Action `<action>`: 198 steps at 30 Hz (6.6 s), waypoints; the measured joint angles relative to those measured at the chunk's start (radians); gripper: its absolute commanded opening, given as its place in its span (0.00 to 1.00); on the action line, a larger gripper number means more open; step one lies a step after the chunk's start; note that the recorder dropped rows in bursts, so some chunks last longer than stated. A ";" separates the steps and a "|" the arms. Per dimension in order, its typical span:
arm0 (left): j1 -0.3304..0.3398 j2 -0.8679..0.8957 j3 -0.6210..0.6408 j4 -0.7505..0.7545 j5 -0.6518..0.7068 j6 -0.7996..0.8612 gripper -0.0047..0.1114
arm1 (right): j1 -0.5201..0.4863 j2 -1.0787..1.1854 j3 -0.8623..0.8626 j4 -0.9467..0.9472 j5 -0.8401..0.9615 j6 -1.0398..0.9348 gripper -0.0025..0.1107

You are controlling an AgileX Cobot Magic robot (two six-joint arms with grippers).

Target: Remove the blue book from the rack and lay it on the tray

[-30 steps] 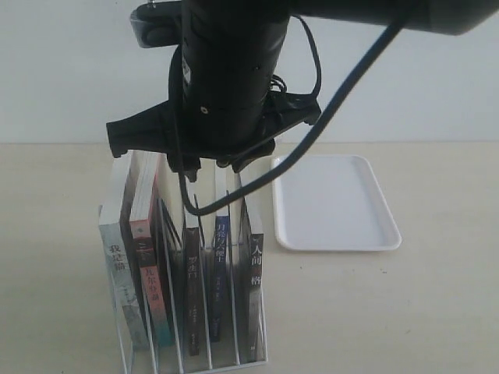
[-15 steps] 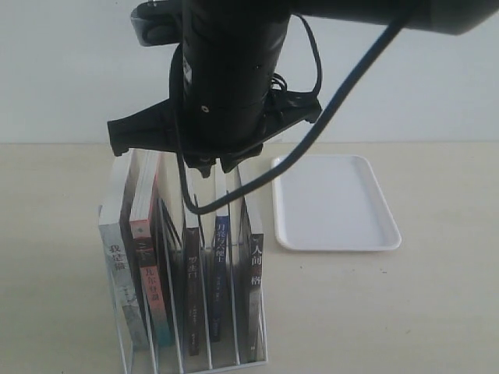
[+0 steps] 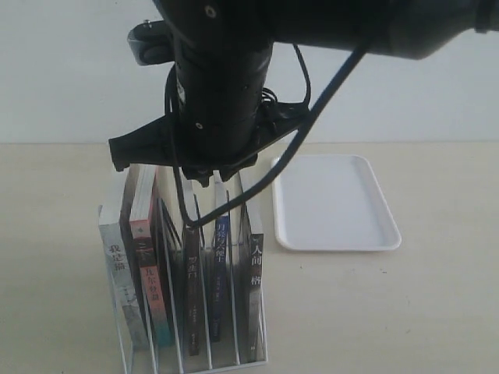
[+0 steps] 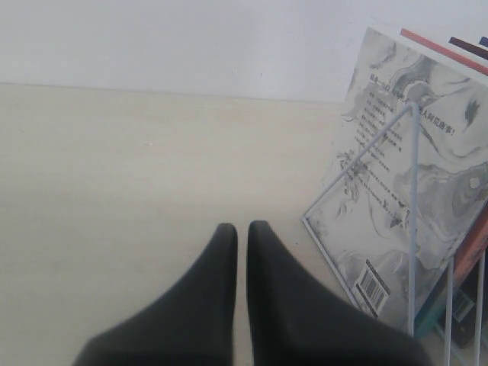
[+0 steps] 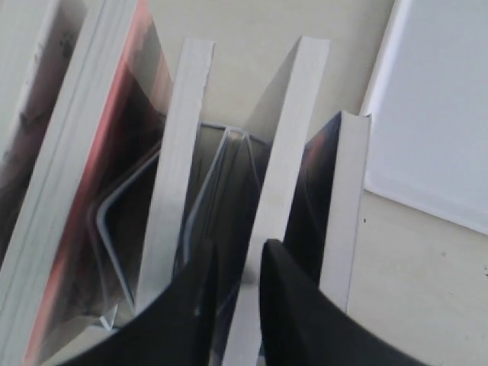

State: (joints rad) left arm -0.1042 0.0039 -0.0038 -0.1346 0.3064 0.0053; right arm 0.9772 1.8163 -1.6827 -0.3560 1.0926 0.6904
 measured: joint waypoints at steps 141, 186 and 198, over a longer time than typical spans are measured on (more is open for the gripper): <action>0.000 0.000 0.000 0.000 0.000 0.000 0.08 | -0.530 -0.515 0.689 -0.616 -0.917 -0.653 0.02; 0.000 0.000 0.000 0.000 0.000 0.000 0.08 | -0.652 0.048 0.557 -0.627 -1.236 -1.061 0.02; 0.000 0.000 0.000 0.000 0.000 0.000 0.08 | -0.652 0.078 0.557 -0.630 -1.218 -1.047 0.15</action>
State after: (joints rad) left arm -0.1042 0.0039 -0.0038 -0.1346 0.3064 0.0053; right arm 0.3255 1.8946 -1.1259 -0.9857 -0.1251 -0.3564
